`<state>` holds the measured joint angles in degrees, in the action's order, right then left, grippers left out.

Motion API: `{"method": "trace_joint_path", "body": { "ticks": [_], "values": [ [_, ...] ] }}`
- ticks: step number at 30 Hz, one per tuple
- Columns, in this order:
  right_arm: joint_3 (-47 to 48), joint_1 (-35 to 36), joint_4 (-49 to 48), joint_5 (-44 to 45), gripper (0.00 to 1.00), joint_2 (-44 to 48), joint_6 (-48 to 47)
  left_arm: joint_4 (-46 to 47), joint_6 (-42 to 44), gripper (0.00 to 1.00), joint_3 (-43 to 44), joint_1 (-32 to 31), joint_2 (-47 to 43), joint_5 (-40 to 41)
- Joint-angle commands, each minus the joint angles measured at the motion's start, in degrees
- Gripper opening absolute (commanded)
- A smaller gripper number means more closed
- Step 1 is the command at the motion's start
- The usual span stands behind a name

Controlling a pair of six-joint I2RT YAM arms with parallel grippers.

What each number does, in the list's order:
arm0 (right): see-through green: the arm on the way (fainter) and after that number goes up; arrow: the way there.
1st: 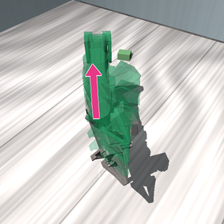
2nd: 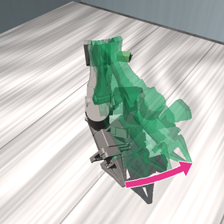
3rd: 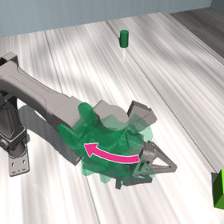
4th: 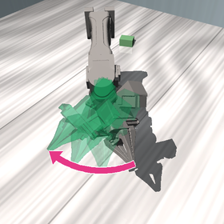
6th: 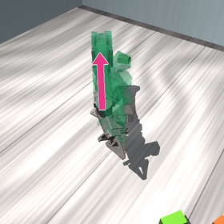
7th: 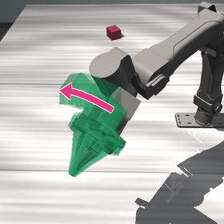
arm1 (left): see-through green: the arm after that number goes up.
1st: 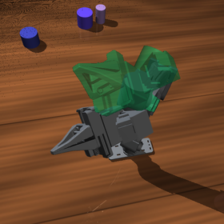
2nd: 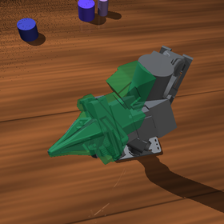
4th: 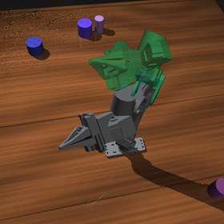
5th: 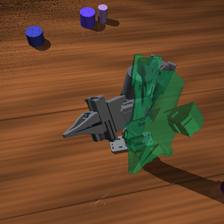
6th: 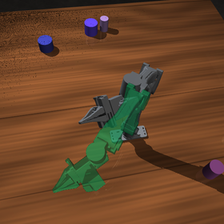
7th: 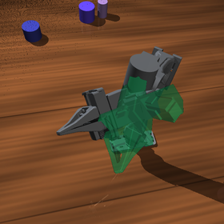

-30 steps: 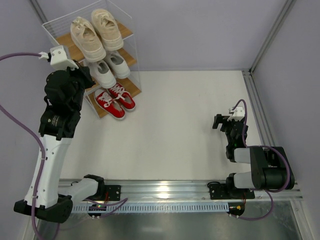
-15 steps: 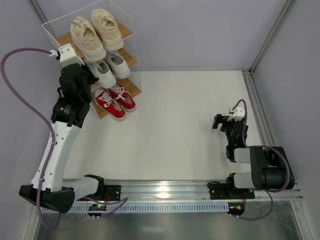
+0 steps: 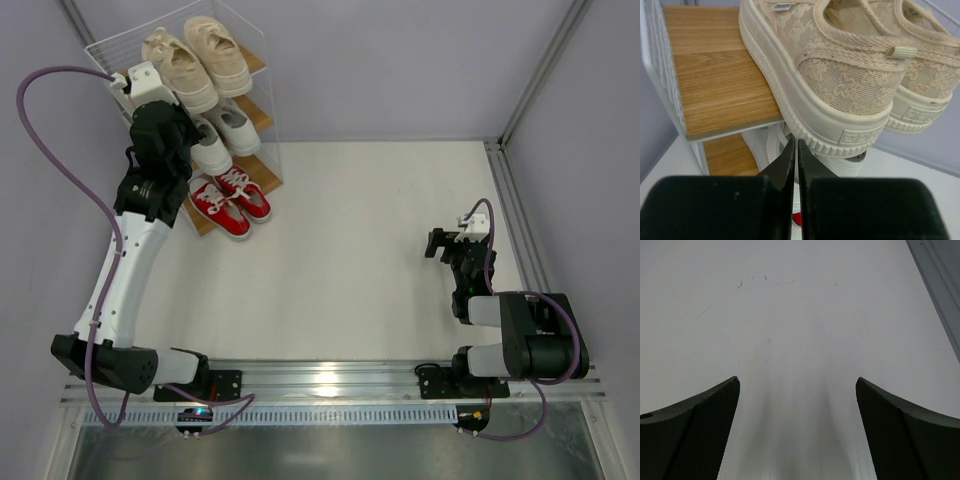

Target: Place and organize the shoes onto the shoe shelf

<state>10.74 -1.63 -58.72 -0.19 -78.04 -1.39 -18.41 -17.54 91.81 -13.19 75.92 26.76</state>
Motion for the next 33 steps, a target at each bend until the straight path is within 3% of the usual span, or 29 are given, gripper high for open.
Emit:
{"method": "trace_joint_path", "body": {
  "ticks": [1,8,15,27,29,30,31,33],
  "values": [
    [1.21,-0.13,-4.65,-0.52,0.97,-0.09,-0.37,4.26,-0.12,0.00,3.90,0.18,2.30,-2.24],
    [1.21,-0.13,-4.65,-0.52,0.97,-0.09,-0.37,4.00,-1.36,0.00,3.99,0.18,2.31,-3.12],
    [1.21,-0.13,-4.65,-0.52,0.97,-0.09,-0.37,-2.05,-4.34,0.00,0.65,0.18,-3.67,-2.86],
    [1.21,-0.13,-4.65,-0.60,0.97,-0.01,-0.37,-16.90,-13.13,0.00,-14.45,-5.44,-21.33,-17.07],
    [1.21,-0.13,-4.65,-0.52,0.97,-0.09,-0.37,-18.75,-13.48,0.10,-17.80,-6.05,-22.22,-18.58],
    [1.21,-0.13,-4.65,-0.52,0.97,-0.09,-0.37,-20.42,-13.49,0.21,-19.11,-6.14,-23.44,-20.42],
    [1.12,-0.13,-4.65,-0.52,0.97,-0.09,-0.37,-21.22,-13.22,0.43,-21.21,-6.32,-24.06,-21.31],
    [1.21,-0.13,-4.65,-0.52,0.97,-0.09,-0.37,-21.66,-12.96,0.65,-23.60,-6.76,-25.99,-22.80]
  ]
}}
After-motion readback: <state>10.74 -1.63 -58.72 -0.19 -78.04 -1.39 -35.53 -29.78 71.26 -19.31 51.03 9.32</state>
